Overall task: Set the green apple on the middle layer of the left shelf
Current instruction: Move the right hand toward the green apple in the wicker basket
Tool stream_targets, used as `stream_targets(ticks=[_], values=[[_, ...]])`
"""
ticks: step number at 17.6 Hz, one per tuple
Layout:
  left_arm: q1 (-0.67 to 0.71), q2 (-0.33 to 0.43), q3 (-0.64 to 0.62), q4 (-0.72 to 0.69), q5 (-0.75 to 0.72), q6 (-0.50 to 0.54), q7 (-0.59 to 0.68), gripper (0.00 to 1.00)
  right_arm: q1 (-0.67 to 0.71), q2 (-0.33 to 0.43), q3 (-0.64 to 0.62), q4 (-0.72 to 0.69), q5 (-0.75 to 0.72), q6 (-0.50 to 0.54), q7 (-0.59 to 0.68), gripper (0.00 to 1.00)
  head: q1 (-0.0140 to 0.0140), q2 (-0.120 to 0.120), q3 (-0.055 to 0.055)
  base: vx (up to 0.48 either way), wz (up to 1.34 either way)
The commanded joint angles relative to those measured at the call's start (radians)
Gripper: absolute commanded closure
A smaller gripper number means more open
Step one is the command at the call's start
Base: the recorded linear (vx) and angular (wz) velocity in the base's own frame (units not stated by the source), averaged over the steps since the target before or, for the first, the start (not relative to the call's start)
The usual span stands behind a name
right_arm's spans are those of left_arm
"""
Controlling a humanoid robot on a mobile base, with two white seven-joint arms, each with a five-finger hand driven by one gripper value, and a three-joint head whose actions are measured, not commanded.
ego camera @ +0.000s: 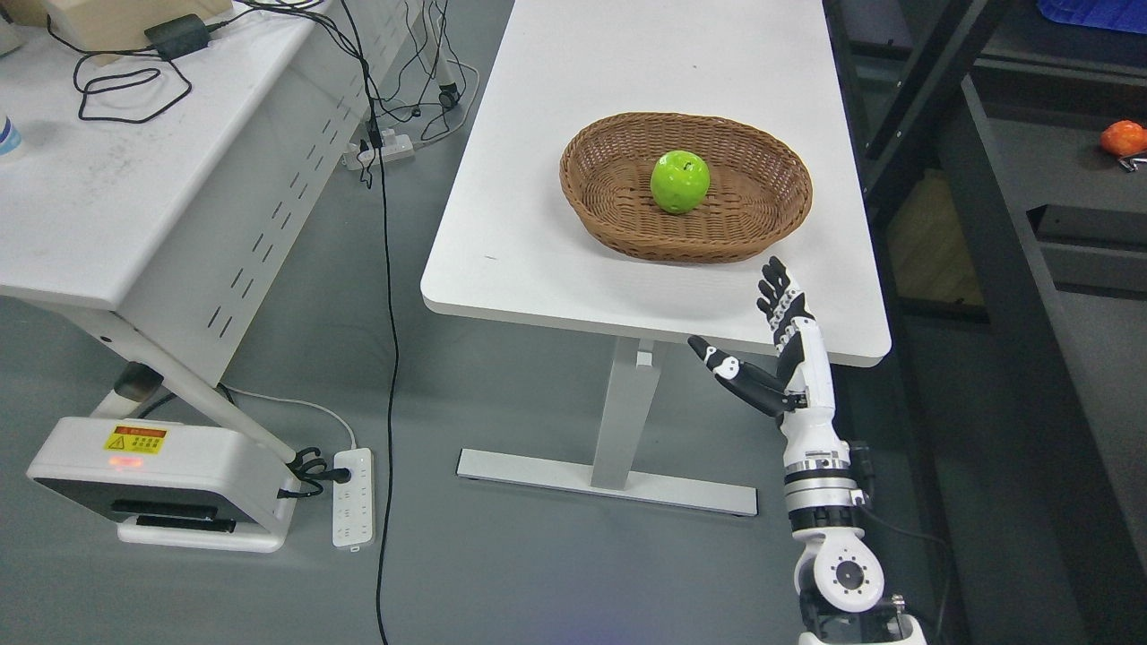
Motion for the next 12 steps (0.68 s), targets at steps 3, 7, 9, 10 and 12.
stream_targets(ticks=[3, 7, 9, 10, 12], values=[[0.000, 0.017, -0.003, 0.000, 0.000, 0.000, 0.000, 0.00, -0.004, -0.017, -0.022, 0.000, 0.000, 0.003, 0.006, 0.00, 0.0000, 0.000, 0.000, 0.004, 0.00], [0.000, 0.017, 0.000, 0.000, 0.000, 0.000, 0.000, 0.00, -0.022, -0.035, -0.026, 0.003, 0.056, -0.002, 0.005, 0.00, 0.0000, 0.000, 0.000, -0.009, -0.01], [0.000, 0.017, -0.003, 0.000, 0.000, 0.000, 0.000, 0.00, -0.096, -0.135, -0.025, 0.006, 0.354, 0.000, -0.001, 0.00, 0.0000, 0.000, 0.000, -0.016, -0.01], [0.000, 0.017, 0.000, 0.000, 0.000, 0.000, 0.000, 0.00, -0.113, -0.167, -0.023, 0.005, 0.494, -0.008, -0.001, 0.00, 0.0000, 0.000, 0.000, -0.025, -0.04], [0.000, 0.017, 0.000, 0.000, 0.000, 0.000, 0.000, 0.00, -0.118, -0.196, -0.026, 0.002, 0.534, -0.008, 0.000, 0.00, 0.0000, 0.000, 0.000, -0.023, -0.03]])
